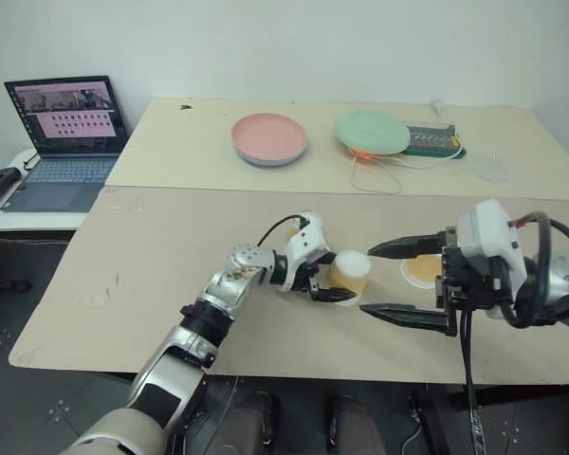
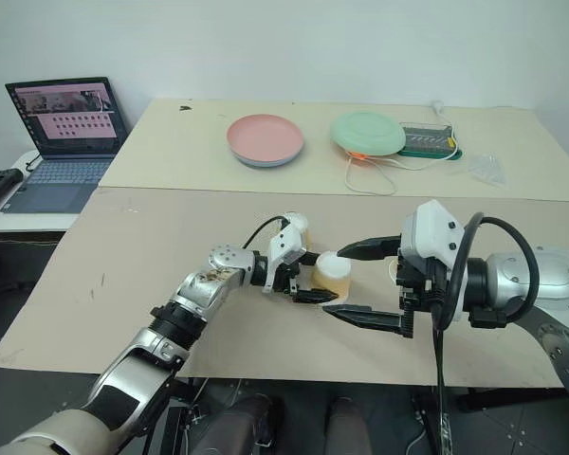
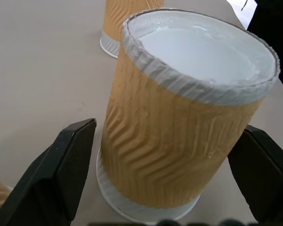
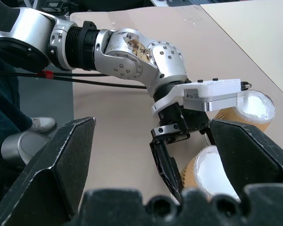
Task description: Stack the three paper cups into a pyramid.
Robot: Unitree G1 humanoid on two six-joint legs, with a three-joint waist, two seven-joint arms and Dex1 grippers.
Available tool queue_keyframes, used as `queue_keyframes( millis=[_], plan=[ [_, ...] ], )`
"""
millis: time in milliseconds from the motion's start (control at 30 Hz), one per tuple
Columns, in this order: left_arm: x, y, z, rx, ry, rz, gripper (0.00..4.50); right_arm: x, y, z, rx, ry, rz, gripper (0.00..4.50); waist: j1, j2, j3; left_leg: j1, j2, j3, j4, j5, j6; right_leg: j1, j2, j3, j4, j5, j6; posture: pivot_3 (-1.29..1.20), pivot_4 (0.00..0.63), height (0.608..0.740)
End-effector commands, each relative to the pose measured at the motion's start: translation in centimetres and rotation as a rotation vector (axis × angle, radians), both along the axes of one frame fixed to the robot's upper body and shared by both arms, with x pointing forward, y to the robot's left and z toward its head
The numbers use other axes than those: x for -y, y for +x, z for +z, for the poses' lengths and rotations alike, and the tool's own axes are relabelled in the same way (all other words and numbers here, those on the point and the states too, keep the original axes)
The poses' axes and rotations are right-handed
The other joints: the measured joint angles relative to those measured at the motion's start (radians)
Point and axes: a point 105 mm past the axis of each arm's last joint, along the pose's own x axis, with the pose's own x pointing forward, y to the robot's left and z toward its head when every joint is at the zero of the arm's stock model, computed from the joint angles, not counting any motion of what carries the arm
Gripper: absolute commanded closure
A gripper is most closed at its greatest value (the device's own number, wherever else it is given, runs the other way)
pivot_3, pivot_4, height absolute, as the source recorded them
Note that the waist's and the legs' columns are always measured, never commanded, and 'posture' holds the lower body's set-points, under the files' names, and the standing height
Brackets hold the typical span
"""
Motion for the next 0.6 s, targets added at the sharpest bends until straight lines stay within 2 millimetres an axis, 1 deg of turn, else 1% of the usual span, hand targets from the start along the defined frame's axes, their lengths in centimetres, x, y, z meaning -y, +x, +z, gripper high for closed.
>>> queue_keyframes(
  millis=[33,100,300,367,433,533,600],
  plan=[
    [-1.1,0.3,4.7,0.088,-0.103,0.023,0.02,-0.1,0.0,0.9,0.049,0.012,0.015,0.00,-0.001,0.000,0.000,0.000,0.000,0.000,0.000,0.000,0.000,-0.001,0.001,0.000,0.000,0.000,0.000,0.00,0.150,0.715],
    [-2.3,0.2,6.6,0.110,-0.136,0.047,0.02,-0.2,0.1,0.9,0.049,0.015,0.016,0.00,-0.003,0.000,0.000,-0.001,0.000,0.000,0.000,0.000,0.000,-0.002,0.001,0.001,0.001,0.001,-0.001,0.00,0.150,0.715],
    [-5.0,-1.4,9.7,0.156,-0.166,0.072,0.02,-0.2,0.2,0.8,0.051,0.022,0.022,0.00,-0.009,0.000,0.000,-0.001,0.000,0.000,0.000,0.000,0.000,-0.002,0.003,0.001,0.002,0.001,-0.002,0.00,0.150,0.715],
    [-6.2,-1.7,11.5,0.154,-0.223,0.115,0.02,-0.2,0.3,0.7,0.052,0.021,0.021,0.00,-0.010,0.000,0.000,-0.001,0.000,0.000,0.000,0.000,0.000,-0.002,0.003,0.001,0.001,0.001,-0.002,0.00,0.150,0.715],
    [-7.9,-0.9,12.4,0.166,-0.260,0.230,0.02,-0.3,0.4,0.7,0.054,0.022,0.021,0.00,-0.011,0.000,0.000,-0.001,0.000,0.000,0.000,0.000,0.000,-0.002,0.003,0.001,0.001,0.001,-0.002,0.00,0.150,0.715],
    [-10.8,1.3,11.8,0.179,-0.256,0.449,0.02,-0.4,0.4,0.7,0.059,0.024,0.022,0.00,-0.013,0.000,0.000,0.000,0.001,0.000,0.000,0.000,-0.001,-0.002,0.004,0.001,0.002,0.001,-0.001,0.00,0.150,0.715],
    [-12.6,2.5,10.4,0.185,-0.216,0.579,0.02,-0.4,0.4,0.7,0.060,0.027,0.023,0.00,-0.015,0.000,0.000,0.001,0.001,0.000,0.000,0.000,-0.001,-0.001,0.004,0.002,0.002,0.001,-0.002,0.00,0.150,0.715]
  ],
)
